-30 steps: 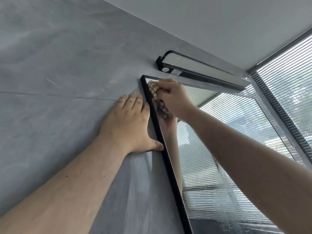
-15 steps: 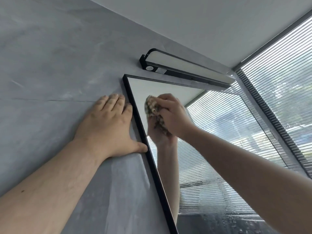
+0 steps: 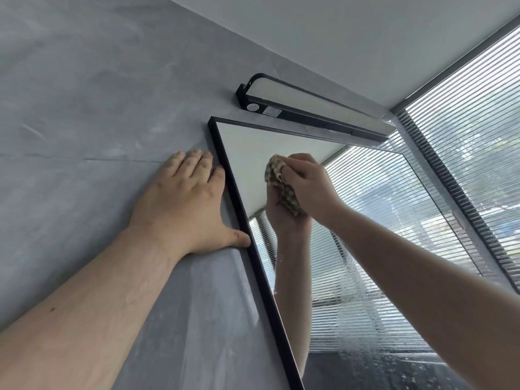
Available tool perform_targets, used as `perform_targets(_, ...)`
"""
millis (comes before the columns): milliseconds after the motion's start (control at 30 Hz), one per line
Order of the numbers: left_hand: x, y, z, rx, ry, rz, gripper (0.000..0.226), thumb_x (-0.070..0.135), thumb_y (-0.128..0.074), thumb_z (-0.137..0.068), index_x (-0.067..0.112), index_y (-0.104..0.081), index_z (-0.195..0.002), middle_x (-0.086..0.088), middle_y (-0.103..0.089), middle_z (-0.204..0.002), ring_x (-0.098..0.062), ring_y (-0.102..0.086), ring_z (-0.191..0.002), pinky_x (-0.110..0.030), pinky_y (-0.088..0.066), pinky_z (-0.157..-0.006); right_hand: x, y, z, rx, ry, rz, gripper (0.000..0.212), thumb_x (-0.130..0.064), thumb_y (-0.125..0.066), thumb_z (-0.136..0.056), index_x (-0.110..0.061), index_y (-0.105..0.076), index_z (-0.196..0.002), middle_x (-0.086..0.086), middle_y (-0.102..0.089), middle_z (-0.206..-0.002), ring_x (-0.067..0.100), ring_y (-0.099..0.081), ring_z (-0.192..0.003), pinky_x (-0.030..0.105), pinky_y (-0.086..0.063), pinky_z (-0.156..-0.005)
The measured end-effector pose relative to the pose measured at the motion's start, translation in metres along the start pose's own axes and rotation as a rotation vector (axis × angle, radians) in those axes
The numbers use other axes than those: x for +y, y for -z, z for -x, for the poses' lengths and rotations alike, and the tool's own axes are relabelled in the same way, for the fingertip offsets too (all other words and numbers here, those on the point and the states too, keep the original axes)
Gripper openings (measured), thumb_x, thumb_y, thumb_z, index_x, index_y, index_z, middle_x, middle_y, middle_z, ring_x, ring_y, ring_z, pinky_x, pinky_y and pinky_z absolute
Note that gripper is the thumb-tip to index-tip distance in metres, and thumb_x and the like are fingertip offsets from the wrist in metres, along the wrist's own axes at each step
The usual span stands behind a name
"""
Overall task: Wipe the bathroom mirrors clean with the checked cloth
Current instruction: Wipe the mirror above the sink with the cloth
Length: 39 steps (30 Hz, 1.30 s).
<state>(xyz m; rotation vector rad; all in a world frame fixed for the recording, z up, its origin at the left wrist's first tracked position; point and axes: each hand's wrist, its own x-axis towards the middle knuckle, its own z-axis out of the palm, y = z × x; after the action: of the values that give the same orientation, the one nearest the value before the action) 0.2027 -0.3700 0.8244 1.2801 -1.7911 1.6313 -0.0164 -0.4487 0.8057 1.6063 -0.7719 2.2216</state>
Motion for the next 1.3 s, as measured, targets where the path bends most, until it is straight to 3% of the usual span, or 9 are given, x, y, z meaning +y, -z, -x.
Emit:
perform_targets(200, 0.001, 0.000, 0.000, 0.035, -0.004, 0.034, 0.134, 0.101, -0.036, -0.055, 0.016, -0.011, -0.157, -0.012, -0.003, -0.166, -0.024, 0.003, -0.154, -0.042, 0.001, -0.125, -0.034, -0.010, 0.063, -0.149, 0.310, 0.042, 0.033, -0.023, -0.060, -0.088, -0.025, -0.072, -0.119, -0.019, -0.057, -0.107, 0.011, -0.052, -0.107, 0.011, -0.036, -0.093)
perform_targets(267, 0.001, 0.000, 0.001, 0.034, -0.004, 0.034, 0.135, 0.100, -0.037, -0.056, 0.015, -0.010, -0.157, -0.012, -0.002, -0.166, -0.024, 0.004, -0.154, -0.043, 0.001, -0.125, -0.036, -0.011, 0.061, -0.147, 0.331, 0.030, 0.033, -0.022, -0.059, -0.088, -0.025, -0.073, -0.119, -0.020, -0.057, -0.106, 0.011, -0.053, -0.106, 0.009, -0.035, -0.092)
perform_targets(433, 0.001, -0.002, -0.001, 0.038, -0.009, 0.003, 0.135, 0.101, -0.033, -0.057, 0.014, -0.010, -0.157, -0.012, -0.003, -0.166, -0.026, 0.004, -0.154, -0.044, 0.001, -0.124, -0.049, -0.030, -0.002, -0.124, 0.294, 0.066, 0.033, -0.009, -0.061, -0.092, -0.020, -0.071, -0.121, -0.010, -0.059, -0.110, 0.019, -0.054, -0.111, 0.023, -0.036, -0.096)
perform_targets(600, 0.001, -0.002, 0.000, 0.076, -0.015, -0.020, 0.135, 0.101, -0.032, -0.054, 0.013, -0.018, -0.155, -0.013, -0.013, -0.164, -0.027, -0.004, -0.153, -0.044, -0.003, -0.124, -0.070, -0.049, -0.056, -0.065, 0.227, 0.002, 0.031, -0.003, -0.060, -0.091, -0.014, -0.073, -0.117, -0.009, -0.057, -0.105, 0.014, -0.058, -0.108, 0.004, -0.034, -0.086)
perform_targets(767, 0.001, -0.002, 0.000, 0.067, -0.012, -0.025, 0.134, 0.101, -0.033, -0.056, 0.013, -0.015, -0.156, -0.013, -0.010, -0.165, -0.027, -0.002, -0.153, -0.044, -0.002, -0.124, -0.062, -0.044, -0.031, -0.100, 0.236, 0.014, 0.030, -0.010, -0.061, -0.092, -0.018, -0.073, -0.118, -0.009, -0.059, -0.110, 0.020, -0.055, -0.114, 0.033, -0.040, -0.103)
perform_targets(900, 0.001, -0.002, 0.001, 0.068, -0.011, -0.005, 0.134, 0.100, -0.033, -0.055, 0.015, -0.013, -0.157, -0.012, -0.007, -0.166, -0.026, 0.000, -0.153, -0.043, 0.000, -0.125, -0.052, -0.023, 0.027, -0.158, 0.223, -0.026, 0.033, -0.037, -0.055, -0.090, -0.026, -0.075, -0.114, -0.027, -0.054, -0.103, 0.009, -0.049, -0.110, 0.012, -0.034, -0.094)
perform_targets(967, 0.001, -0.001, 0.001, 0.058, -0.014, 0.011, 0.134, 0.100, -0.037, -0.056, 0.015, -0.014, -0.156, -0.012, -0.007, -0.166, -0.026, 0.000, -0.153, -0.043, 0.000, -0.124, -0.041, -0.015, 0.057, -0.132, 0.257, -0.025, 0.033, -0.042, -0.057, -0.089, -0.030, -0.073, -0.115, -0.030, -0.054, -0.103, 0.011, -0.052, -0.107, 0.017, -0.038, -0.092)
perform_targets(1033, 0.001, 0.000, 0.001, 0.054, -0.013, 0.016, 0.134, 0.100, -0.038, -0.056, 0.014, -0.014, -0.156, -0.012, -0.007, -0.166, -0.025, -0.001, -0.153, -0.043, 0.000, -0.124, -0.029, -0.008, 0.083, -0.085, 0.316, -0.039, 0.031, -0.042, -0.060, -0.087, -0.032, -0.071, -0.114, -0.026, -0.058, -0.103, 0.015, -0.057, -0.102, 0.026, -0.044, -0.089)
perform_targets(1300, 0.001, -0.001, 0.001, 0.046, -0.007, 0.021, 0.134, 0.100, -0.039, -0.057, 0.016, -0.011, -0.157, -0.011, -0.003, -0.166, -0.024, 0.003, -0.154, -0.042, 0.002, -0.125, -0.034, -0.020, 0.060, -0.058, 0.306, -0.039, 0.029, -0.023, -0.066, -0.087, -0.029, -0.071, -0.114, -0.022, -0.058, -0.100, 0.016, -0.057, -0.101, 0.023, -0.043, -0.090)
